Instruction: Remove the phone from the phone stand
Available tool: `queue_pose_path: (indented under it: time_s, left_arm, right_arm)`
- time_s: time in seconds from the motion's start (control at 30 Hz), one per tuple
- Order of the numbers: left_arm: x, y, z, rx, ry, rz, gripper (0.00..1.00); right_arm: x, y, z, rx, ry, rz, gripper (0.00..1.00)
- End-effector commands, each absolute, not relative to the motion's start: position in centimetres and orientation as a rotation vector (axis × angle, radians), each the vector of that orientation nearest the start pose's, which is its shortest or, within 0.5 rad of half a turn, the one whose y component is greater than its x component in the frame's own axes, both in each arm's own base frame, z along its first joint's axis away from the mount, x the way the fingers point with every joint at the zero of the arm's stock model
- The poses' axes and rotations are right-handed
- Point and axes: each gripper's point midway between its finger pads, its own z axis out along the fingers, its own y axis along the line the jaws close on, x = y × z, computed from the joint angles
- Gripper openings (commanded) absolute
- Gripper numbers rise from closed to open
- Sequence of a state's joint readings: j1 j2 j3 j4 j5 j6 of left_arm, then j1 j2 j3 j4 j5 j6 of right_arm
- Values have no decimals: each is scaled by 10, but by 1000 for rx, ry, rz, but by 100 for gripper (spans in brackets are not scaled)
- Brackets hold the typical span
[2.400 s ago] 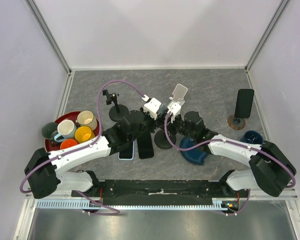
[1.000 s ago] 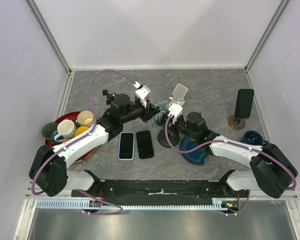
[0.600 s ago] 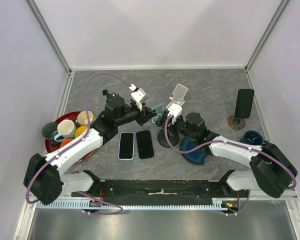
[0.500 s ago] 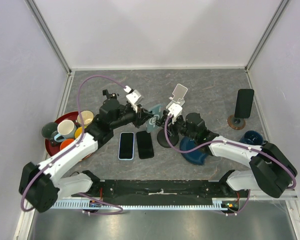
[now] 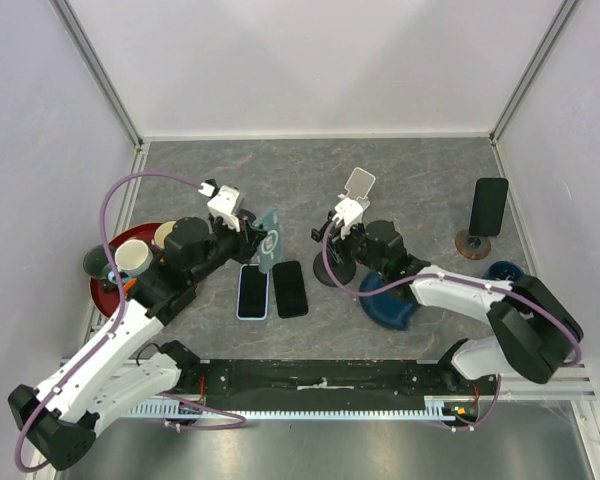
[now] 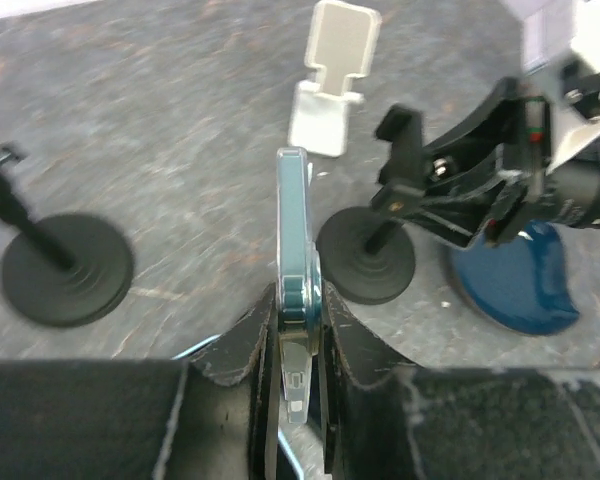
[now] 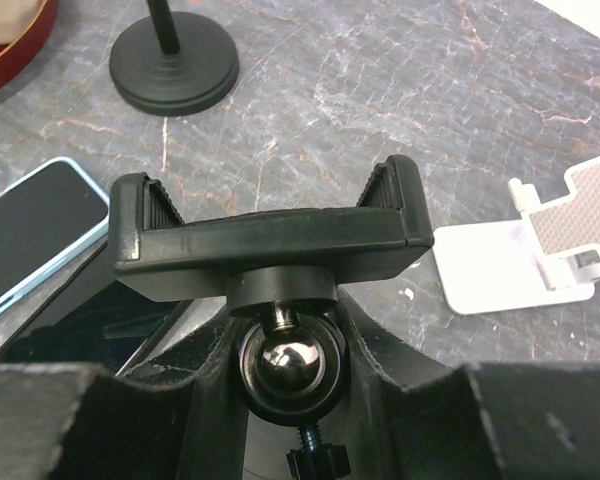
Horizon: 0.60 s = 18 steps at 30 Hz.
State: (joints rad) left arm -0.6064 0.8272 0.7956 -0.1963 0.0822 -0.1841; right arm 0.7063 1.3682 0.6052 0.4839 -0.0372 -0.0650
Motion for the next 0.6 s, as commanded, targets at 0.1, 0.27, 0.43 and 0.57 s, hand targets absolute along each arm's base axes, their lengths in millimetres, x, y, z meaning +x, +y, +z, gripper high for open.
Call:
queue_pose_path:
  time_s: [0.1,0.27,0.43,0.57]
  left_arm:
    - [252,-129,285,111,1769,-385,2]
    - [244,-117,281,73,1755,-372,2]
    - [246,-117,263,81,1784,-350,2]
    - [247,-123,258,104,1797,-365,2]
  right_arm:
    - [374,301,171,-689,1618,456,0]
    - [416,342,176,-703,1575,532,0]
    - [443,379,155,-736,1581,606,0]
    - [460,404,159,-766,1560,604,0]
